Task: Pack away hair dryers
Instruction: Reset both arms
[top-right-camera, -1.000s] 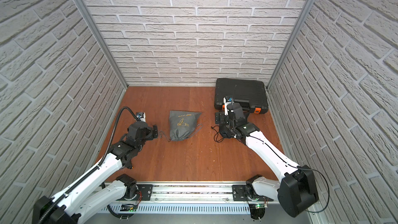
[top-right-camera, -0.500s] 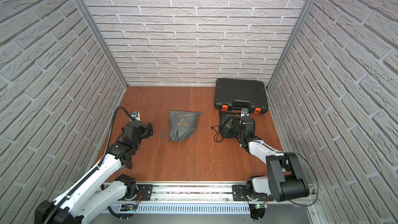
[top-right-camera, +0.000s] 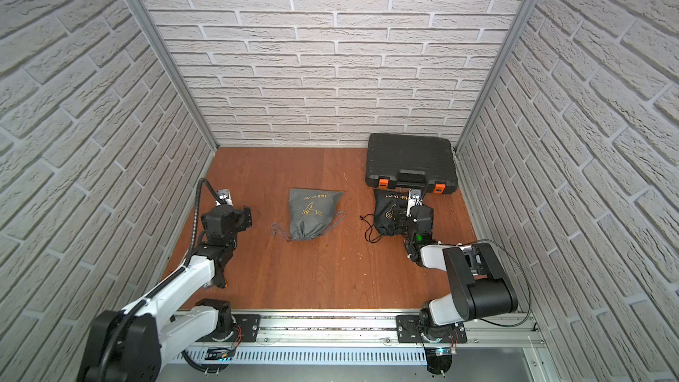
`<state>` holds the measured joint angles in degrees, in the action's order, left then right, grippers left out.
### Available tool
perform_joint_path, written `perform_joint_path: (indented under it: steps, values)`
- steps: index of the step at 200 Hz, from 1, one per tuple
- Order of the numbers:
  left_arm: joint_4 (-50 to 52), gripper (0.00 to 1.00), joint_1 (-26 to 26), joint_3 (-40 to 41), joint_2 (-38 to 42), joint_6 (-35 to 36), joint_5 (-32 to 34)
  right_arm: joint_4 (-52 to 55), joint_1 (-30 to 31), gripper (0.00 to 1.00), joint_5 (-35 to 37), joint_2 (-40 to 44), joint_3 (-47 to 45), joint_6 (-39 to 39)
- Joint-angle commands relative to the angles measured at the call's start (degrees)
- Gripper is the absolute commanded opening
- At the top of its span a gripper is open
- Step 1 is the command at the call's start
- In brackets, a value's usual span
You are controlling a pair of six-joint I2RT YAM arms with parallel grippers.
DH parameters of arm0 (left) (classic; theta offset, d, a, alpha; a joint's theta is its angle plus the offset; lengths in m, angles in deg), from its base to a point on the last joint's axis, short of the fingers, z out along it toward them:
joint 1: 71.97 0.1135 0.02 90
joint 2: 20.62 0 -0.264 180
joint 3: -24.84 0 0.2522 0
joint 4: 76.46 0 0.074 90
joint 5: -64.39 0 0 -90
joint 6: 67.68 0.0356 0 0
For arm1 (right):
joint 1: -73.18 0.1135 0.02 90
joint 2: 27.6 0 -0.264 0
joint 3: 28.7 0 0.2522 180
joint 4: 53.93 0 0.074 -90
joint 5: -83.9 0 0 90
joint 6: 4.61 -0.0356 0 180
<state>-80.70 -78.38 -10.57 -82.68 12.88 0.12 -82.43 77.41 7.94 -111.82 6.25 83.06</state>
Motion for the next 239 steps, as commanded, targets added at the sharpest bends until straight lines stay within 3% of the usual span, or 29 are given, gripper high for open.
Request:
perform_joint_path:
  steps: [1, 45, 61, 71, 96, 239]
  values:
    - [-22.0, 0.98, 4.12, 3.4, -6.68, 3.07, -8.03, -3.33, -0.09, 1.0, -0.37, 0.18, 0.34, 0.34]
    - [-44.88, 0.98, 10.06, 3.16, -29.56, 4.8, -23.9, -3.35, -0.04, 1.0, -0.25, 0.14, 0.32, 0.56]
    - [-33.34, 0.98, 11.14, -0.42, -26.78, 2.6, -21.61, -3.29, 0.08, 1.0, -0.29, 0.2, 0.34, 0.58]
    - [-36.9, 0.98, 10.61, 0.32, -28.3, 2.71, -19.93, -3.32, 0.08, 1.0, -0.18, 0.12, 0.41, 0.58]
    - [-33.33, 0.98, 10.2, -0.95, -27.69, 3.19, -20.57, -3.27, 0.08, 1.0, -0.16, 0.2, 0.34, 0.57]
    - [-34.26, 0.98, 10.48, -0.8, -28.03, 3.23, -21.58, -3.31, 0.1, 1.0, -0.16, 0.19, 0.34, 0.54]
